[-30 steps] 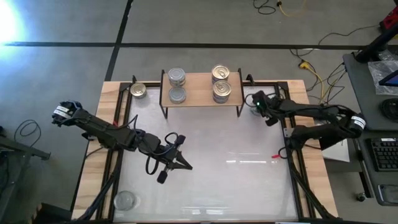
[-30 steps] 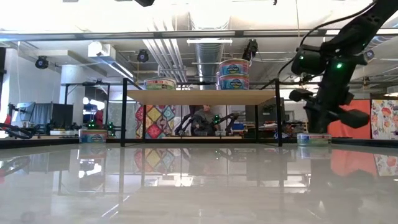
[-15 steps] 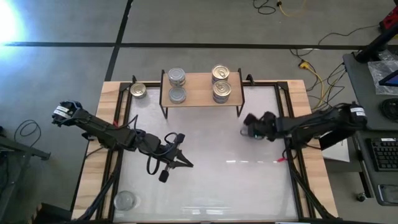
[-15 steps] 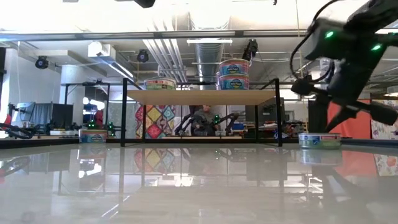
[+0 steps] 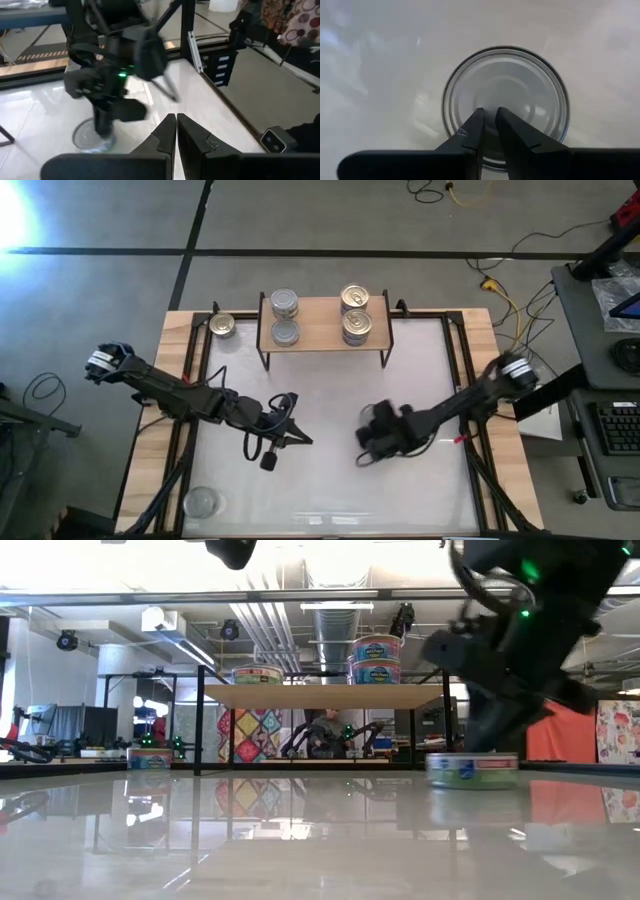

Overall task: Stack canned seafood by type on shelf
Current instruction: Stack the green tuna can on top of the green tuna can on the shelf

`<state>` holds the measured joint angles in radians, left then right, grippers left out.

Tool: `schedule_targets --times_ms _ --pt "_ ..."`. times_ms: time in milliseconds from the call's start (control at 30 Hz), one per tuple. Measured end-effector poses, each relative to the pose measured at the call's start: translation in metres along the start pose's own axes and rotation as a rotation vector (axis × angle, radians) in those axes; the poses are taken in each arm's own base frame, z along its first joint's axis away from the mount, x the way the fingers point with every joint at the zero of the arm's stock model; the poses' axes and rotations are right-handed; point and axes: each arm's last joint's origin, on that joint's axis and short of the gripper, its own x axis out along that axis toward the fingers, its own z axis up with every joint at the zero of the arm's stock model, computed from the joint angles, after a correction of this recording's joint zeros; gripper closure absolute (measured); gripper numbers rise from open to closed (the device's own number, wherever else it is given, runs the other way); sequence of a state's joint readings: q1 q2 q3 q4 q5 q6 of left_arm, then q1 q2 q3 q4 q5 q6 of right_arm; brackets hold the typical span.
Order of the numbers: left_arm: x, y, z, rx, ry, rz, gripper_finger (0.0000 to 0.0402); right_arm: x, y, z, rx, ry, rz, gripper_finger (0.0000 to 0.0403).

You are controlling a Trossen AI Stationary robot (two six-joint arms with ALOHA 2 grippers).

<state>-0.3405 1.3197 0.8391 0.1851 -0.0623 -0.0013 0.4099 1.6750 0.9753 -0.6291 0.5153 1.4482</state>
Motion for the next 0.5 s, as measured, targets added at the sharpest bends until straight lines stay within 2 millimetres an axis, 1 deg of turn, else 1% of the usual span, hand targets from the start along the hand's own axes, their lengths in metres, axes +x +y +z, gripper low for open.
schedule_targets --times_ms 100,233,267,333,400,500 --pt "0.002 0.001 -0.002 0.0 0.009 0.004 0.0401 -0.001 0.032 0.002 -0.177 -0.001 0.047 0.0352" --pt "0.002 0.001 -0.003 -0.002 0.018 0.005 0.0401 -0.006 0.077 0.01 -0.271 -0.002 0.129 0.0348" --pt "0.002 0.001 -0.004 -0.004 0.027 0.005 0.0401 -0.009 0.087 0.014 -0.318 -0.02 0.153 0.0348" --pt "0.002 0.001 -0.006 -0.005 0.054 0.005 0.0401 -0.021 0.105 0.021 -0.421 -0.107 0.182 0.035" --pt "0.001 0.001 -0.008 -0.009 0.075 0.005 0.0401 -0.036 0.115 0.028 -0.477 -0.224 0.16 0.0351" --pt "-0.002 0.0 -0.01 -0.033 0.113 0.004 0.0401 -0.059 0.112 0.037 -0.516 -0.317 0.102 0.0348"
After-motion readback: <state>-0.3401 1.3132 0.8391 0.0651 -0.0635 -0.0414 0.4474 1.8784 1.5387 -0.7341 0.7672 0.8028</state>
